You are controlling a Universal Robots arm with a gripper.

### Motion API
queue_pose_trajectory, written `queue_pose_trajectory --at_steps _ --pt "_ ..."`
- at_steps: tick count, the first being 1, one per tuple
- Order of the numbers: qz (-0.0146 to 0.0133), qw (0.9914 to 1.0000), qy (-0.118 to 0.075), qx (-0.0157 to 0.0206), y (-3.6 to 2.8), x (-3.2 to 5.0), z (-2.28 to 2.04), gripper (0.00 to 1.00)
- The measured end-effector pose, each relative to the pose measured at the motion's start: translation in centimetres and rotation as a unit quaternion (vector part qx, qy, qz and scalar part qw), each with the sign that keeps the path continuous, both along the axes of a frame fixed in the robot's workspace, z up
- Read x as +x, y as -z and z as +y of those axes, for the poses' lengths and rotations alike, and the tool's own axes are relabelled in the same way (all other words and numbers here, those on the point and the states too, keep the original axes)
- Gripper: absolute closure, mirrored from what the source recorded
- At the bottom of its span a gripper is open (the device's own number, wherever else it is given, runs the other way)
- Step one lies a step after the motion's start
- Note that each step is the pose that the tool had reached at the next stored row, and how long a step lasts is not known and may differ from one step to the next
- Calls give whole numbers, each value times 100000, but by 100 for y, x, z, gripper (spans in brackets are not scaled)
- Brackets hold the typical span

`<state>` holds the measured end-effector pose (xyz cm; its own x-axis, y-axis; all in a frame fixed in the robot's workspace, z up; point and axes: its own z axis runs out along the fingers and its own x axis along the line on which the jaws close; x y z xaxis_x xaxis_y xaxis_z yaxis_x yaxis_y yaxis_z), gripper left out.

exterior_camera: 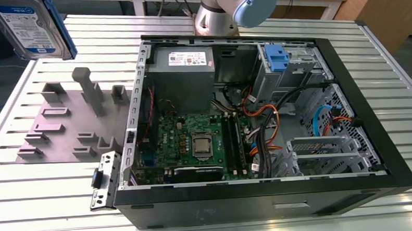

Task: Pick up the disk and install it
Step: 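Pick up the disk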

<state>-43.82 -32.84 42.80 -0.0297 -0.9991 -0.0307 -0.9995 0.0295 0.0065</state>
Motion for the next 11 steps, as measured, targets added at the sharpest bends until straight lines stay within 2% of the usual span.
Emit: queue_pose_trajectory --at_steps 11 --pt "2 100000 2 -1 -2 0 0 64"
